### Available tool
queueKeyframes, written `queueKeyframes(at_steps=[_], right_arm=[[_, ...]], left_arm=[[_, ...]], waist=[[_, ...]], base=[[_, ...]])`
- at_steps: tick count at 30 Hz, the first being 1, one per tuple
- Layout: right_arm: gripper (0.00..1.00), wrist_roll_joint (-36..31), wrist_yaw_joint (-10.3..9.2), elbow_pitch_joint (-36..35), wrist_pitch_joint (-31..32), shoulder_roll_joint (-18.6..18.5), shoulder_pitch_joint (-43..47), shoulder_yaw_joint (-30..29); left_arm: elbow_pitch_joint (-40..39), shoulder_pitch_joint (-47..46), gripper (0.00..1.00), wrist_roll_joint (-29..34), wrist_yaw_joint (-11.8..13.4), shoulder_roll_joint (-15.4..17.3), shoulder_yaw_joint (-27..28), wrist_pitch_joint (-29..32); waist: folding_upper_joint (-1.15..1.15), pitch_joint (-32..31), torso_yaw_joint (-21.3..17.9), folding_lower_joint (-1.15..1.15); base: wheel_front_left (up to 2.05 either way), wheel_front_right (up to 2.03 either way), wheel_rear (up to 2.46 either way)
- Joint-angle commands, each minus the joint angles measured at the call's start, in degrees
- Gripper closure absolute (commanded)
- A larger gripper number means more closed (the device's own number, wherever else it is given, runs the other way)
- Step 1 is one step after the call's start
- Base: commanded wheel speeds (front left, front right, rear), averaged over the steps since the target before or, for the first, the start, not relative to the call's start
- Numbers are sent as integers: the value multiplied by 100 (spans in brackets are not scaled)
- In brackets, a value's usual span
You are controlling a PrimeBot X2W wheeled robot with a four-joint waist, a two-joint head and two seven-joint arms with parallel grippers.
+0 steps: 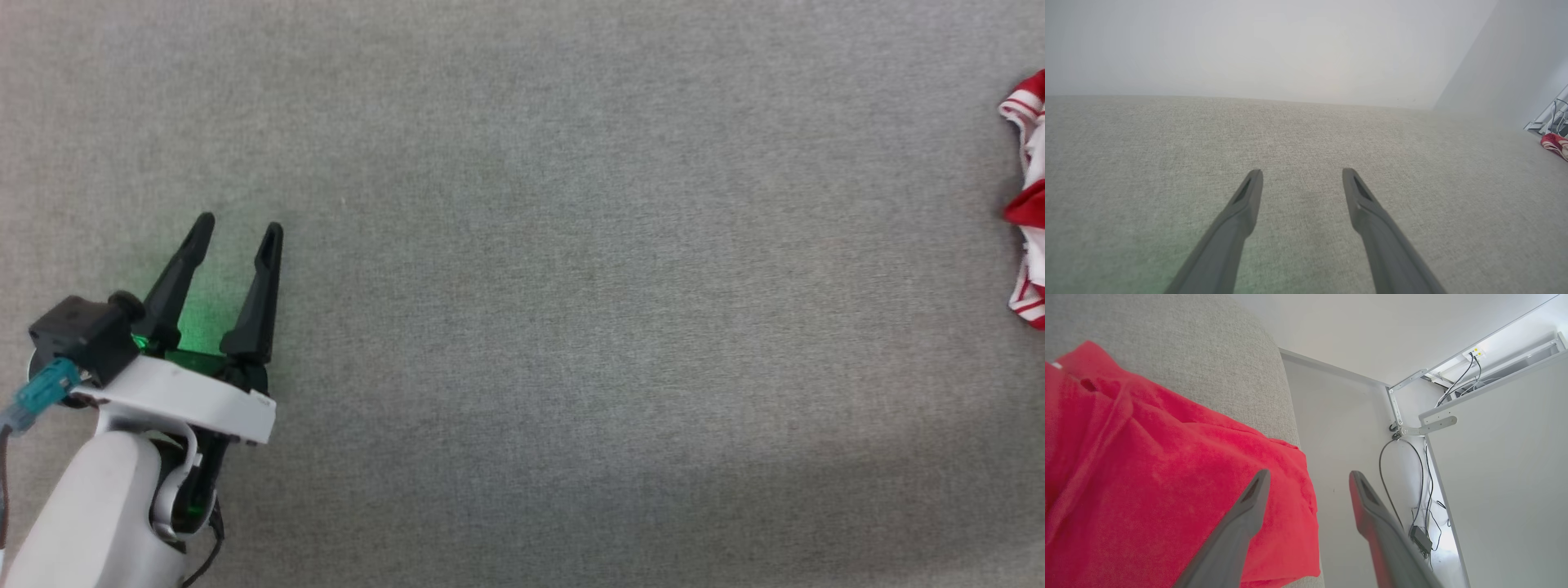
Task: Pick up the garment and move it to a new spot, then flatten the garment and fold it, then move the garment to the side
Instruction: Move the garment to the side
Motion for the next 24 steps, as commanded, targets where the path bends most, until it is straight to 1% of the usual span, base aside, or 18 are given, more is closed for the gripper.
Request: queueKeyframes(at_steps=[1, 7, 12, 15, 19, 24], right_arm=[[0, -36, -12, 32, -74, 59, -57, 2], [0, -9, -12, 58, -314, 202, -181, -72], [0, 71, -12, 91, -532, 356, -323, -44], [0, 157, -12, 163, -712, 479, -384, 78], [0, 268, -12, 252, -995, 657, -375, 260], [0, 518, -12, 362, -1419, 796, -151, 517]], left_arm=[[7, 64, 0, -19, -20, -11, 25, -5], [31, 193, 0, 8, -20, -45, 78, -5], [41, 319, 0, 6, -20, -68, 124, -5], [48, 402, 0, 8, -20, -81, 166, -6], [77, 541, 0, 27, -9, -146, 220, -6], [152, 726, 0, 22, 2, -247, 277, -6]], waist=[[0, -95, -52, 0], [0, -336, -92, 0], [0, -524, -104, 0], [0, -677, -79, 0], [0, -916, 16, 0], [0, -1297, 257, 0]], base=[[0, 0, 0], [0, 0, 0], [0, 0, 0], [0, 0, 0], [0, 0, 0], [0, 0, 0]])
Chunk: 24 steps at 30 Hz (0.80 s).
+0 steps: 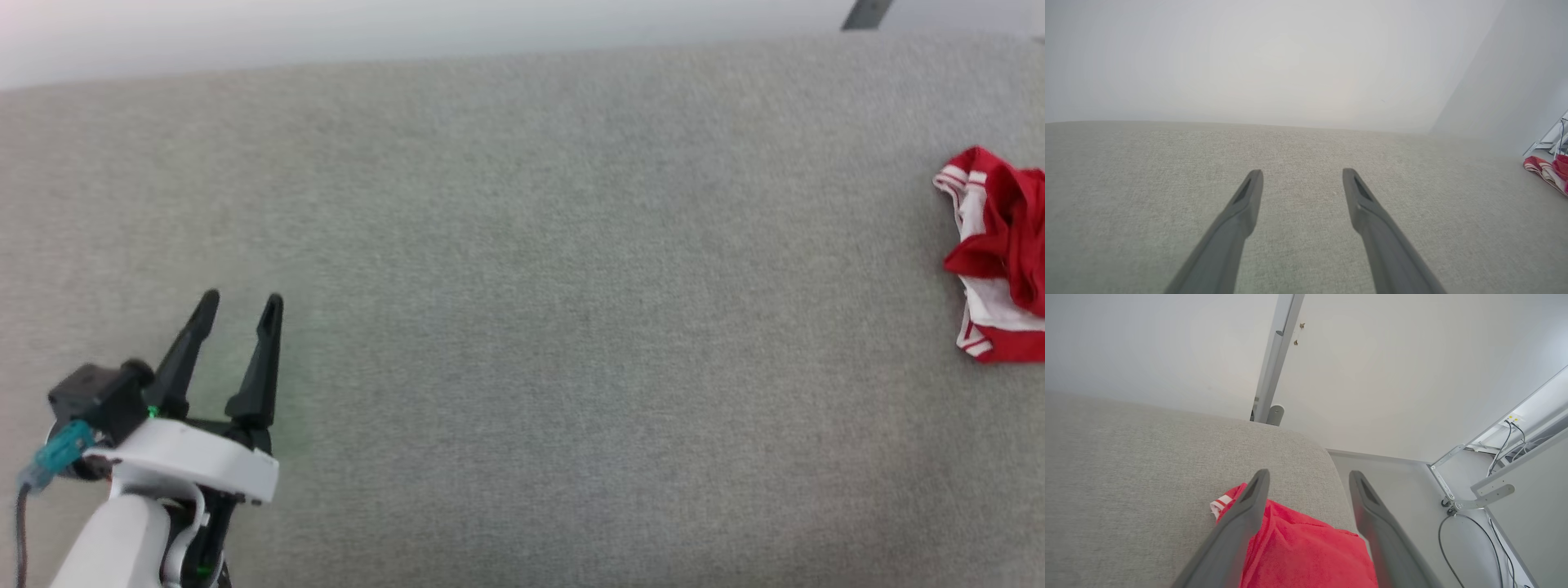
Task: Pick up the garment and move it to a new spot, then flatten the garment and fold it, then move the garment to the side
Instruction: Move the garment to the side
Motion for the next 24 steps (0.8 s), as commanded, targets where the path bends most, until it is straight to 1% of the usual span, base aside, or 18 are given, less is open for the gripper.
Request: queueKeyframes(at_steps=[1, 6, 12, 15, 24], right_arm=[[0, 67, -12, 36, -78, 72, 133, 87], [0, 379, -12, 92, -429, 220, 430, 403], [0, 738, -12, 129, -779, 418, 912, 704], [0, 908, -12, 111, -950, 447, 1137, 816], [0, 1268, -12, -50, -1279, 661, 1760, 1049]], left_arm=[[24, 104, 0, -1, 3, -14, 42, -6], [75, 345, 0, -25, 27, -66, 144, -5], [17, 751, 0, -30, 150, -127, 253, -5], [-27, 970, 0, -71, 179, -124, 311, -5], [-113, 1513, 0, -206, 227, -111, 484, -4]], waist=[[0, -308, 246, 0], [0, -701, 526, 0], [0, -1152, 822, 0], [0, -1326, 940, 0], [0, -1683, 1111, 0]], base=[[0, 0, 0], [0, 0, 0], [0, 0, 0], [0, 0, 0], [0, 0, 0]])
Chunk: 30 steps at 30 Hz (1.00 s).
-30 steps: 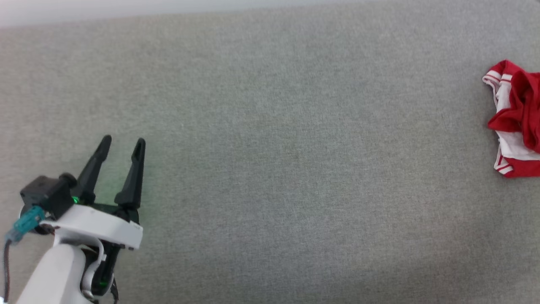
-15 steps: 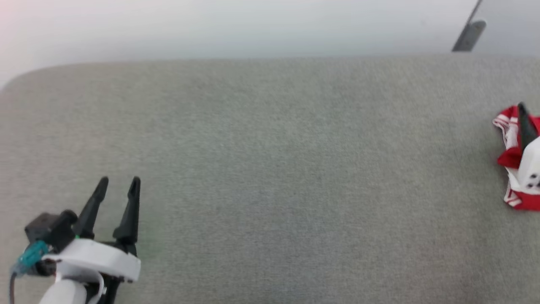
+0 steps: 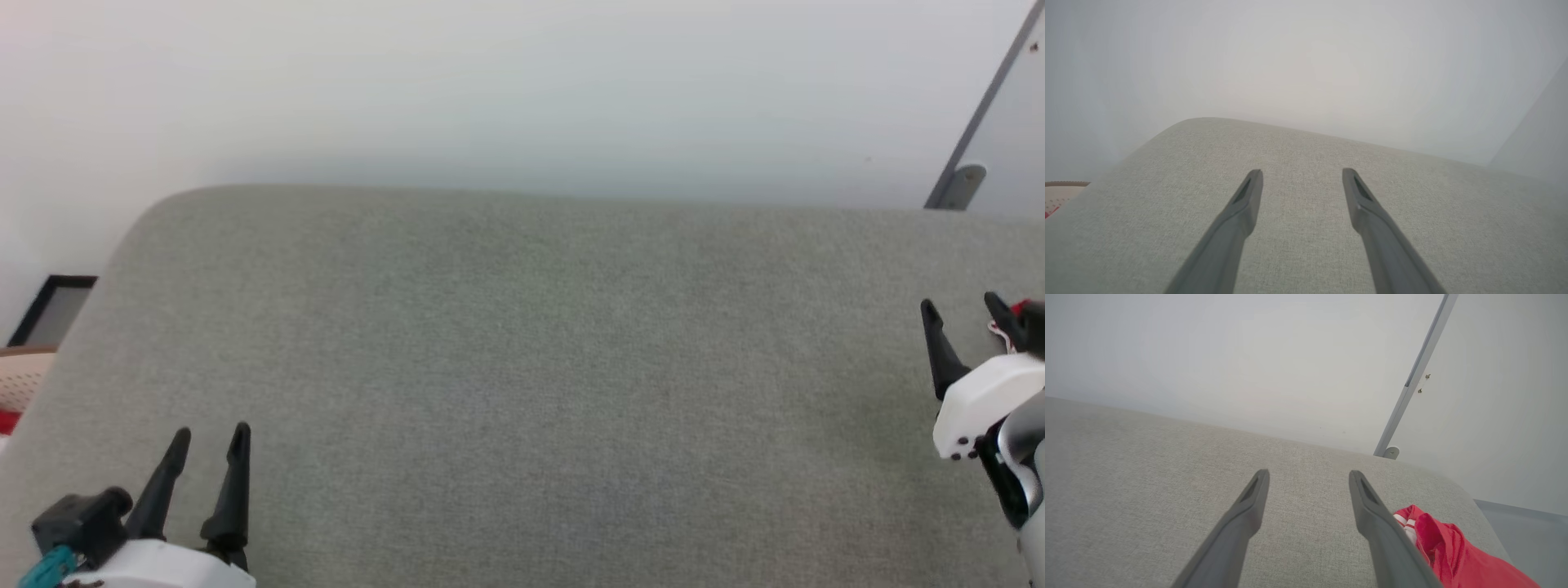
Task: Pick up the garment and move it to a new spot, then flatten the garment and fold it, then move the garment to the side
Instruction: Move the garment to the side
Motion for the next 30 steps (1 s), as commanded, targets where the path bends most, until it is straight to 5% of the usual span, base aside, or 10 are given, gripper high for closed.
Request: queueKeyframes(at_steps=[1, 30], right_arm=[[0, 48, -12, -46, -53, 19, 135, 23], [0, -187, -12, -2106, -500, 970, 2401, -424]], left_arm=[[-18, 101, 0, -32, 19, -7, 35, -3], [233, 665, 0, 435, -181, -302, 672, -4]], waist=[[0, -178, 140, 0], [0, -411, 102, 0]], base=[[0, 0, 0], [0, 0, 0]])
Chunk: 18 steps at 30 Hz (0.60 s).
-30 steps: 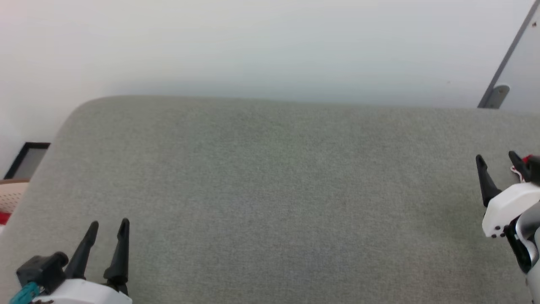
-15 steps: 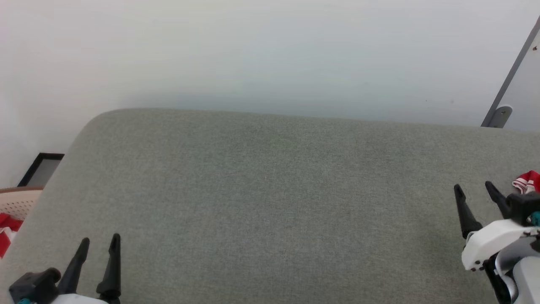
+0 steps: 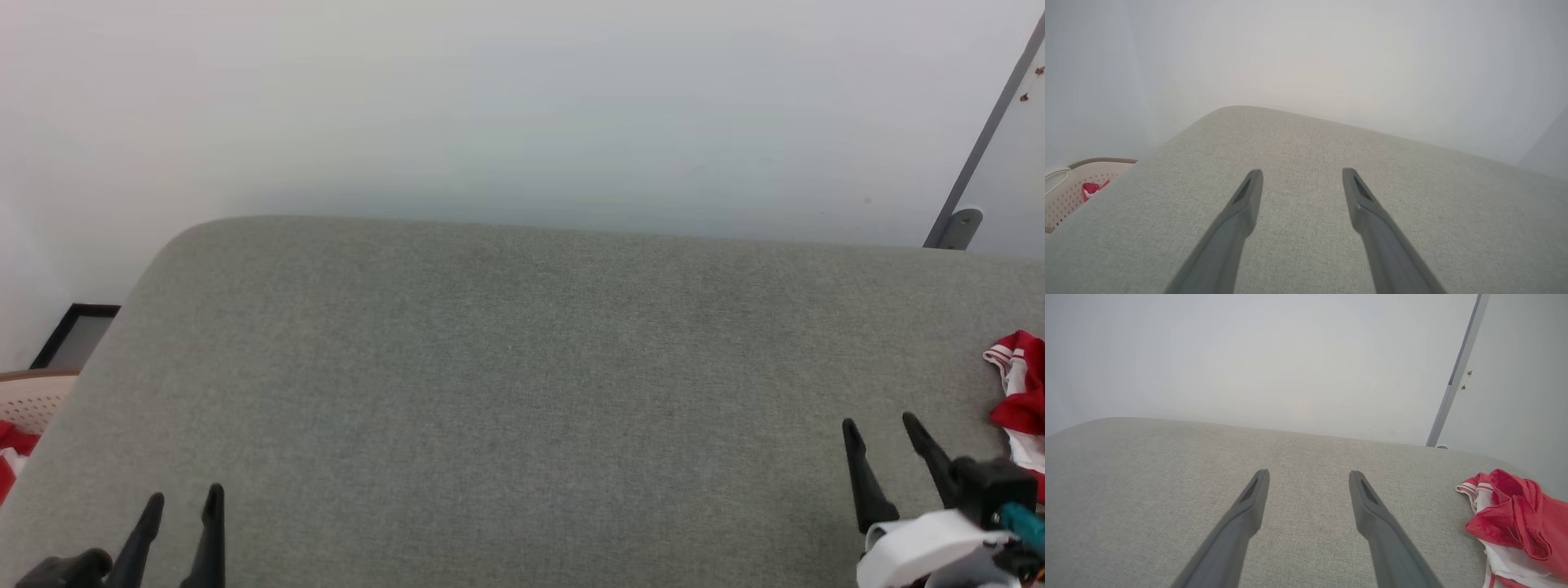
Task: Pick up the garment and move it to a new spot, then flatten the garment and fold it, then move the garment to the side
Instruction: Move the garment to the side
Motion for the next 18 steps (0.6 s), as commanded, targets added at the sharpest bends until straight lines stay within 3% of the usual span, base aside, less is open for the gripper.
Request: queueKeyframes(at_steps=[1, 9, 18], right_arm=[[0, -93, -12, -161, -29, 98, 202, -65], [0, -323, -12, -915, -30, 485, 904, -331], [0, -474, -12, -1373, -31, 672, 1217, -356]], left_arm=[[60, 77, 0, 66, -18, -13, -3, -4], [63, 148, 0, 214, -48, -55, -80, -4], [-44, 216, 0, 66, -52, 50, -253, -4]], waist=[[0, 1, -4, 0], [0, 9, -39, 0], [0, 14, -105, 0]], base=[[0, 0, 0], [0, 0, 0], [0, 0, 0]])
